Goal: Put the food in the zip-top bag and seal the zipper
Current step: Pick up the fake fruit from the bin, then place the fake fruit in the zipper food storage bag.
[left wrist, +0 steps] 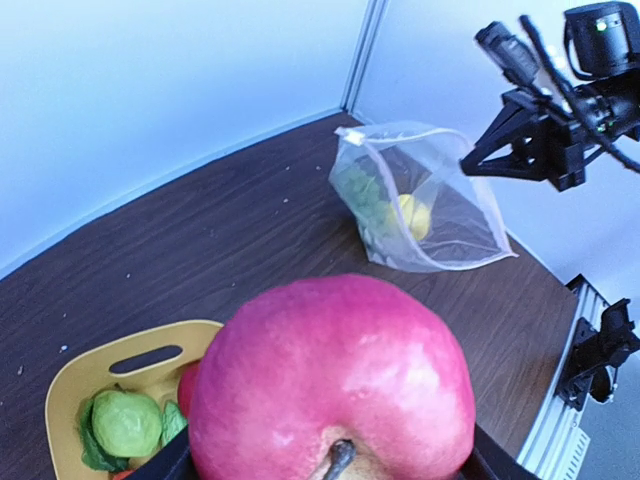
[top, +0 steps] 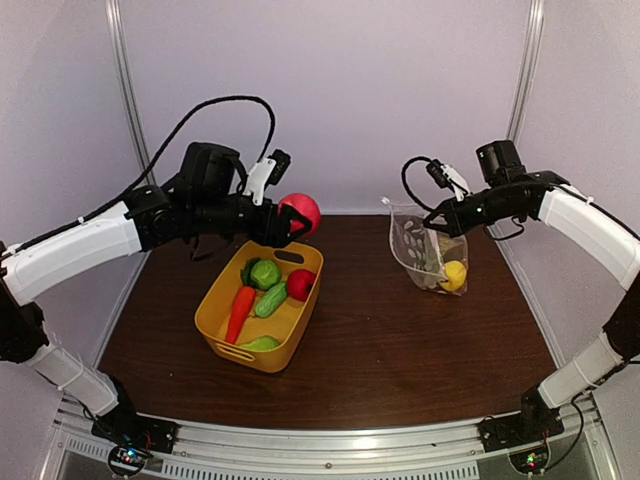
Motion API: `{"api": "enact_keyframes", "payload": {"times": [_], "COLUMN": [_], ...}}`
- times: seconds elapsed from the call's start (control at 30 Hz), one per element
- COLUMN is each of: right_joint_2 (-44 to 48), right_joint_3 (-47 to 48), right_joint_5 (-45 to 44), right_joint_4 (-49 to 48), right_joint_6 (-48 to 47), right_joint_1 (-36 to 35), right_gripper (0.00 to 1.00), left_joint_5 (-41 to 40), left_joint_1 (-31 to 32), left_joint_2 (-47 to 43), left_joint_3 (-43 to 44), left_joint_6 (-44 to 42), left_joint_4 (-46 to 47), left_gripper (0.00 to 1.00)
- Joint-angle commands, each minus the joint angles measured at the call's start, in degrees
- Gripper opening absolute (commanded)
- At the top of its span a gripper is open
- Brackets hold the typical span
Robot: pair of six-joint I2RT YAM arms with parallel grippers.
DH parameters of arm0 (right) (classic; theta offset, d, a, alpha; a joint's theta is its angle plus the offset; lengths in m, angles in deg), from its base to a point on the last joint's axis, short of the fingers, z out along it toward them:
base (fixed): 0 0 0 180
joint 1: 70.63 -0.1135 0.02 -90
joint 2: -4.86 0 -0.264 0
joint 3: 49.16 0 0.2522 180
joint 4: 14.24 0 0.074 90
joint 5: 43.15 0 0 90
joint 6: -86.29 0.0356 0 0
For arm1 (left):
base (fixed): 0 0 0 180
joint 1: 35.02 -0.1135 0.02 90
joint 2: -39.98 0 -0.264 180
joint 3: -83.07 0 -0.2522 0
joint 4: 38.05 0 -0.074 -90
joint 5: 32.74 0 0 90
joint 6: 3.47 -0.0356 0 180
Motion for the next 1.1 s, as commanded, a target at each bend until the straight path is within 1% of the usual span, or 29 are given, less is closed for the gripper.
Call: {"api": "enact_keyframes", "payload": {"times": [0.0, 0.33, 0.47, 0.6, 0.73, 0.87, 1.07], "right_joint_2": [-0.6, 0.7, 0.6, 0.7, 1.2, 1.9, 3.3], "right_joint_3": [2.2, 3.1, 3.7, 5.0, 5.1, 5.3, 3.8], "right_joint_5": [-1.3, -1.4, -0.8, -0.6, 0.8, 1.0, 2.2], "right_joint_4": [1.6, 2.9, 3.6, 4.5, 4.5, 5.0, 4.6], "right_joint_6": [-0.8, -0.7, -0.5, -0.6, 0.0, -0.4, -0.1], "right_joint_1": [-0.9, -1.2, -1.8, -2.4, -3.0, -3.6, -3.9], "right_gripper": [0.00, 0.00, 0.00, 0.00, 0.00, 0.00, 0.00], "left_joint_5": [3.3, 8.5, 9.8, 12.5, 11.8, 10.3, 6.3], "left_joint_1": [1.7, 6.1, 7.7, 9.3, 10.8, 11.2, 11.3], "left_joint_2": [-0.1, 3.8, 8.0, 13.7, 19.1, 22.2, 24.4], "left_joint_3": [2.0, 1.7, 1.6, 4.1, 8.6, 10.0, 11.8], "left_joint_6": [-1.1, 1.5, 5.2, 8.3, 9.1, 11.9, 12.9], "left_joint_4": [6.8, 17.2, 22.9, 30.0, 30.8, 32.7, 29.9], "left_gripper": [0.61, 0.59, 0.58, 0.56, 0.56, 0.54, 0.53]}}
